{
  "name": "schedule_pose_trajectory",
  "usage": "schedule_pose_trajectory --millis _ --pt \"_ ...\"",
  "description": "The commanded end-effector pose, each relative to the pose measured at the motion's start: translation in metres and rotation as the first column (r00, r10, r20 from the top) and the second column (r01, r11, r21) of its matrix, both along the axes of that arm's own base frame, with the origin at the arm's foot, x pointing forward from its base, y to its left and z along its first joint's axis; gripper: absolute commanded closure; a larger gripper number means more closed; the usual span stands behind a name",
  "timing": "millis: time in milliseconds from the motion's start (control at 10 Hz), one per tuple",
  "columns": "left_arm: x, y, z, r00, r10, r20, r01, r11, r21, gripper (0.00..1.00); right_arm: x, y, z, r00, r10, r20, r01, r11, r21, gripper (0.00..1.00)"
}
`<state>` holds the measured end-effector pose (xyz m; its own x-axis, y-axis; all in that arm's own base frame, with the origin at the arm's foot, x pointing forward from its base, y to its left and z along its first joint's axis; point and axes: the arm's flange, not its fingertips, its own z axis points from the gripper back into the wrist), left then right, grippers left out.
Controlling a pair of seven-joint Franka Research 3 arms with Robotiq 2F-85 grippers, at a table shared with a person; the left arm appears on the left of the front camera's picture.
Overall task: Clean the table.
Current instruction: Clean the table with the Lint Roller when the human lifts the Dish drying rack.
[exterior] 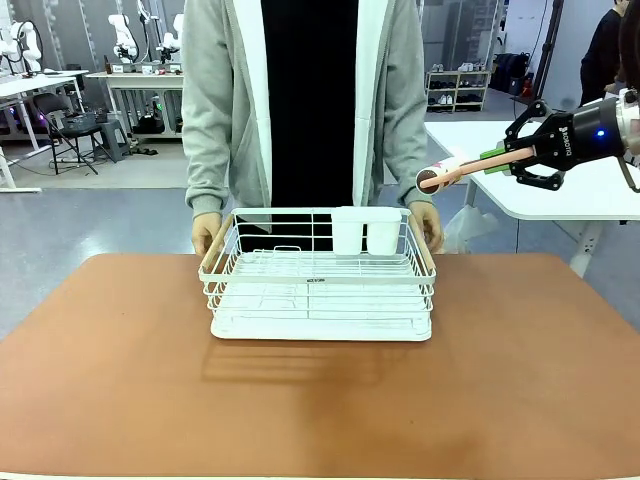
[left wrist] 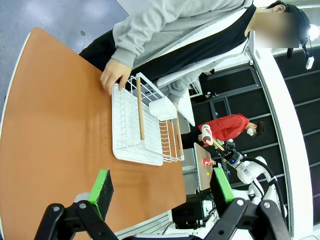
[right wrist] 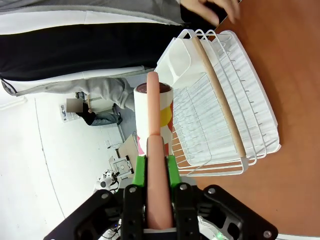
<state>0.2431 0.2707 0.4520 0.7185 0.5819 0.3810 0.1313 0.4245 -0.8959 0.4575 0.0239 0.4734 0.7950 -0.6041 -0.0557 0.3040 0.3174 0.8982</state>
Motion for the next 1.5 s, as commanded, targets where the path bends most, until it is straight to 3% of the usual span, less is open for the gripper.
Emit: schedule_pose_trajectory --millis 0,1400 --pt "0.0012 0.005 0.001 0.999 -0.002 0.036 0.003 1.0 -0.004 0.0 0.0002 0.0018 0.0008 1.0 0.002 0.002 -0.002 1.0 -0.001 0.93" --pt "0.0012 0.005 0.001 0.999 -0.002 0.036 0.003 1.0 -0.004 0.0 0.0002 0.0018 0.0008 1.0 0.002 0.002 -0.002 1.0 -0.001 0.93"
